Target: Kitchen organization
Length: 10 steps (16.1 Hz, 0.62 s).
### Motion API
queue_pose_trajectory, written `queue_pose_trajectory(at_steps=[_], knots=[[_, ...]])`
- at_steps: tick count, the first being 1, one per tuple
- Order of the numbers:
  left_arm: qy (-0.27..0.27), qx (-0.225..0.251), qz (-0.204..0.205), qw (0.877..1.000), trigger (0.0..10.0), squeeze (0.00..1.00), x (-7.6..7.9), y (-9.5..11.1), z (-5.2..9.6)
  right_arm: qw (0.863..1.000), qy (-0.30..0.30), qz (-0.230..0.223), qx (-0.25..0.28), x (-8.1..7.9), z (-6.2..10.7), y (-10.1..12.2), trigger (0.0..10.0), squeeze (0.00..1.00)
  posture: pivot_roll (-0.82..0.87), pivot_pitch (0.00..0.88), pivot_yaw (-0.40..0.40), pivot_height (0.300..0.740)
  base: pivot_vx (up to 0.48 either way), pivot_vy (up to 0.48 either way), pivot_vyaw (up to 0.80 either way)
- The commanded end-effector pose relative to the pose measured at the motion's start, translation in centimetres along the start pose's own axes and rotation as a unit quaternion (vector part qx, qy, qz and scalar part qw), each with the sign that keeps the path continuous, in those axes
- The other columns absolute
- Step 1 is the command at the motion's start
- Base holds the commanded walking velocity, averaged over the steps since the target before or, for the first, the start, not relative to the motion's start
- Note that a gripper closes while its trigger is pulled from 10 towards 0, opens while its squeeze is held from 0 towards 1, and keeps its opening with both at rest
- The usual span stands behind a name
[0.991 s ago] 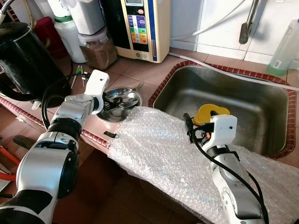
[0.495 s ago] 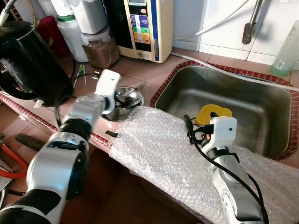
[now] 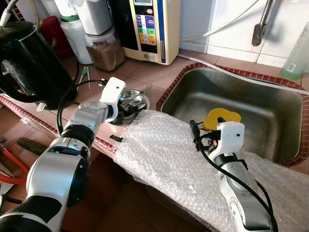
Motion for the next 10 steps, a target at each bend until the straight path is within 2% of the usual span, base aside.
queue_pose_trajectory(at_steps=[1,10], knots=[[0.012,-0.018,-0.006,1.000,0.0,0.00,-1.0,-1.0,0.3,1.000,0.001,-0.003,0.002,-0.3,0.1,0.2,10.0,0.00,-0.18,0.074,0.167,0.740,0.000,0.000,0.00],[0.010,-0.040,-0.009,0.999,0.0,0.00,-1.5,-2.5,0.5,1.000,0.005,0.000,0.002,-0.2,0.0,0.2,10.0,0.00,-0.18,0.077,0.157,0.740,0.000,0.000,0.00]])
Point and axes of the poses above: a point about 5 cm out from each wrist's last joint towards the gripper, its own z axis pointing back from the gripper into the wrist, its own y axis along the axis of the wrist's last joint, x = y × z, the point moved 1 cm from there along -z, pointing out of the wrist towards the gripper, and after that the axes turned 12 degrees about z, right-handed, at the moved point
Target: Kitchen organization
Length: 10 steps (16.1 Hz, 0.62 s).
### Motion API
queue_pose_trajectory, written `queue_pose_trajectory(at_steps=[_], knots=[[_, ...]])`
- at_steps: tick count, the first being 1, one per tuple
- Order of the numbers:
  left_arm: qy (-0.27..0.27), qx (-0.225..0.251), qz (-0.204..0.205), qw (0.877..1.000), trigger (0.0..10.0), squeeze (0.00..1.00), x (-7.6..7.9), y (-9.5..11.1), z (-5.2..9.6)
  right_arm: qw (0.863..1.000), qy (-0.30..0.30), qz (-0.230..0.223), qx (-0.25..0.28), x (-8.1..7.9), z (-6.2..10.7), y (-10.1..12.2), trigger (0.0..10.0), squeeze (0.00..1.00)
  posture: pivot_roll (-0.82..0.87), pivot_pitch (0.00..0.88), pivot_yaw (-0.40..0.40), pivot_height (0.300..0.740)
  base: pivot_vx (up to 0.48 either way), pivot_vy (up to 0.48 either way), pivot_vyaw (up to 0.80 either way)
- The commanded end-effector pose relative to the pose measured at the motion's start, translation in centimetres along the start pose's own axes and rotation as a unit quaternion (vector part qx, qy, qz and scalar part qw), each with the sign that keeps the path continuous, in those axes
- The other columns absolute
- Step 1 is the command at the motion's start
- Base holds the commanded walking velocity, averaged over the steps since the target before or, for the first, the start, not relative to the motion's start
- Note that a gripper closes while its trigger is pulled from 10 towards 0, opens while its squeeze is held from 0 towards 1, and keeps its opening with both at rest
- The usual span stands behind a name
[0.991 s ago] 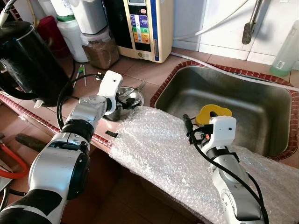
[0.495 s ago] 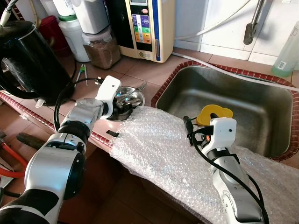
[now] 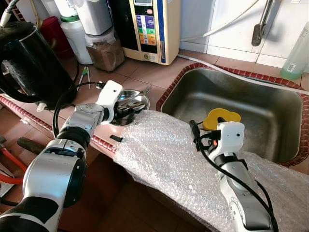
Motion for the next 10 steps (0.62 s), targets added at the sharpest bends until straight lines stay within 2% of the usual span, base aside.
queue_pose_trajectory(at_steps=[1,3,10], knots=[[0.007,-0.032,0.009,0.999,0.0,0.00,-0.7,-1.8,0.2,1.000,0.004,-0.002,0.002,-0.2,0.0,0.2,10.0,0.00,-0.18,0.078,0.157,0.740,0.000,0.000,0.00],[-0.004,-0.042,0.018,0.999,0.0,0.00,-0.5,-2.3,0.1,1.000,0.005,-0.001,0.001,-0.2,0.1,0.2,10.0,0.00,-0.18,0.080,0.156,0.740,0.000,0.000,0.00],[-0.012,-0.056,0.009,0.998,0.0,0.00,-0.7,-2.9,0.2,1.000,0.006,-0.002,0.001,-0.2,0.2,0.2,10.0,0.00,-0.18,0.084,0.154,0.740,0.000,0.000,0.00]])
Point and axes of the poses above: a point about 5 cm out from each wrist's last joint towards the gripper, its own z axis pointing back from the gripper into the wrist, its own y axis along the axis of the wrist's last joint, x = y × z, the point moved 1 cm from there along -z, pointing out of the wrist towards the gripper, and after that the axes turned 12 degrees about z, right-handed, at the moved point
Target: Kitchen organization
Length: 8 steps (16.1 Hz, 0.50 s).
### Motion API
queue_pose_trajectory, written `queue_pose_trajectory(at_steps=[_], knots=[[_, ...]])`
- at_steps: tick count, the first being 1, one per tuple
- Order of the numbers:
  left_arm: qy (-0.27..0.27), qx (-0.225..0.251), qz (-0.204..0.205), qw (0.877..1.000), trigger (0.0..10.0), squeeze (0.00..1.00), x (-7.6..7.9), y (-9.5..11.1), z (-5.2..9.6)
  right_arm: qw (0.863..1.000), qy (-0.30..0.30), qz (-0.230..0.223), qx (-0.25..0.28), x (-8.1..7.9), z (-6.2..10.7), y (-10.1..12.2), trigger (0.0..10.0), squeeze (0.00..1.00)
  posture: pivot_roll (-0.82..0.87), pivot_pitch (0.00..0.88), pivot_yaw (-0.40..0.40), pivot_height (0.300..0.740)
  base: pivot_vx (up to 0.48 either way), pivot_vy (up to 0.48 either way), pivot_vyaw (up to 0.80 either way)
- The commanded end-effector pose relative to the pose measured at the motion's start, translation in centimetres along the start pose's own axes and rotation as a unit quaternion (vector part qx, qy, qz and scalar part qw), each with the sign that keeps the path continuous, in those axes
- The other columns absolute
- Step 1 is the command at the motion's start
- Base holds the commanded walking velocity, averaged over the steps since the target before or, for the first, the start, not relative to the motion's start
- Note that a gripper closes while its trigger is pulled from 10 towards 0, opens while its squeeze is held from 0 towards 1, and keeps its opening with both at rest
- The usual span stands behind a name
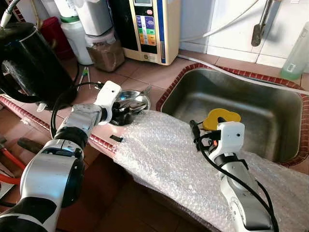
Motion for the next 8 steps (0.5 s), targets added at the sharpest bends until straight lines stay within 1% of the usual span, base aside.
queue_pose_trajectory(at_steps=[1,6,7,8], knots=[[0.000,-0.049,0.012,0.999,0.0,0.00,-0.23,-2.68,-0.10,1.000,0.005,-0.003,0.001,-0.26,0.09,0.20,10.0,0.00,-0.18,0.080,0.156,0.740,0.000,0.000,0.00],[-0.001,-0.052,0.015,0.999,0.0,0.00,-0.20,-2.83,-0.11,1.000,0.004,-0.003,-0.001,-0.23,0.09,0.11,10.0,0.00,-0.18,0.080,0.159,0.740,0.000,0.000,0.00],[0.001,-0.047,0.017,0.999,0.0,0.00,-0.21,-2.73,-0.13,1.000,0.004,-0.002,-0.001,-0.20,0.05,0.11,10.0,0.00,-0.18,0.079,0.159,0.740,0.000,0.000,0.00],[0.008,-0.029,0.023,0.999,0.0,0.00,-0.23,-2.34,-0.17,1.000,0.004,-0.002,-0.001,-0.15,-0.01,0.10,10.0,0.00,-0.18,0.077,0.158,0.740,0.000,0.000,0.00]])
Point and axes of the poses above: a point about 5 cm out from each wrist's last joint towards the gripper, its own z axis pointing back from the gripper into the wrist, its own y axis along the axis of the wrist's last joint, x = y × z, the point moved 1 cm from there along -z, pointing out of the wrist towards the gripper, and after that the axes turned 12 degrees about z, right-handed, at the moved point
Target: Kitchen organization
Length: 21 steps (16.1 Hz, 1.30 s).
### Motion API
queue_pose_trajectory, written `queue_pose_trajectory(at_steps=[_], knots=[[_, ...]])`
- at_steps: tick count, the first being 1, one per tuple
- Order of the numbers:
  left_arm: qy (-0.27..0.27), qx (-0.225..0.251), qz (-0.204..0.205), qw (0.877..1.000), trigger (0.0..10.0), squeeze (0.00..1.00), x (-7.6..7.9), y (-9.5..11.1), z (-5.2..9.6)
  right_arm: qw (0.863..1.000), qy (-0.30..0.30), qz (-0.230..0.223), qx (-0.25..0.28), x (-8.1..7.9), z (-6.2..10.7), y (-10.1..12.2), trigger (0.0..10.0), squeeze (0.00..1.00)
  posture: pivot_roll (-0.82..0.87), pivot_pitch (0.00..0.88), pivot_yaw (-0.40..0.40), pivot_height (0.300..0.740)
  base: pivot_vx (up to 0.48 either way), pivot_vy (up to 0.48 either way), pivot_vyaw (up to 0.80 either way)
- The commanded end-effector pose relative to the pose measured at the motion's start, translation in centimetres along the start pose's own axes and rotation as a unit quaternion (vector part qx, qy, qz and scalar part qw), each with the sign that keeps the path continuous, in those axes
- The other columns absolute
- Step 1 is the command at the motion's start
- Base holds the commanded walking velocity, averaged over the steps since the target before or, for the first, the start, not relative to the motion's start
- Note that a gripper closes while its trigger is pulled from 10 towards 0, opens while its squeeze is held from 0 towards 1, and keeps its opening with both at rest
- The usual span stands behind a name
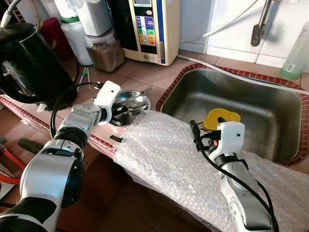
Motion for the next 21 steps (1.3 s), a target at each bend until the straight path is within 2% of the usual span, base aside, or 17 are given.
queue_pose_trajectory(at_steps=[1,7,13,15,19,21], knots=[[0.008,-0.032,0.020,0.999,0.0,0.00,-0.2,-2.3,-0.1,1.000,0.005,-0.003,0.000,-0.2,0.0,0.1,10.0,0.00,-0.18,0.077,0.158,0.740,0.000,0.000,0.00],[0.015,-0.021,0.038,0.999,0.0,0.00,-0.3,-2.7,-0.2,1.000,0.010,-0.002,0.000,-0.3,-0.2,0.2,10.0,0.00,-0.17,0.078,0.146,0.740,0.000,0.000,0.00],[0.054,0.110,0.095,0.988,0.0,0.00,-0.6,0.3,0.0,1.000,0.011,-0.003,0.000,-0.3,-0.2,0.1,10.0,0.00,-0.16,0.078,0.148,0.740,0.000,0.000,0.00],[0.047,0.147,0.106,0.982,0.0,0.00,-0.3,1.4,0.2,1.000,0.010,-0.002,0.000,-0.3,-0.3,0.1,10.0,0.00,-0.16,0.076,0.147,0.740,0.000,0.000,0.00],[0.043,0.187,0.099,0.976,0.0,0.00,-0.1,3.3,0.7,1.000,0.011,-0.002,0.001,-0.3,-0.5,0.1,10.0,0.00,-0.15,0.074,0.146,0.740,0.000,0.000,0.00],[0.033,0.184,0.066,0.980,0.0,0.00,-0.1,3.9,1.1,1.000,0.012,-0.001,0.002,-0.3,-0.6,0.2,10.0,0.00,-0.15,0.072,0.145,0.740,0.000,0.000,0.00]])
Point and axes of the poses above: a point about 5 cm out from each wrist's last joint towards the gripper, its own z axis pointing back from the gripper into the wrist, its own y axis along the axis of the wrist's last joint, x = y × z, the point moved 1 cm from there along -z, pointing out of the wrist towards the gripper, and after that the axes turned 12 degrees about z, right-handed, at the moved point
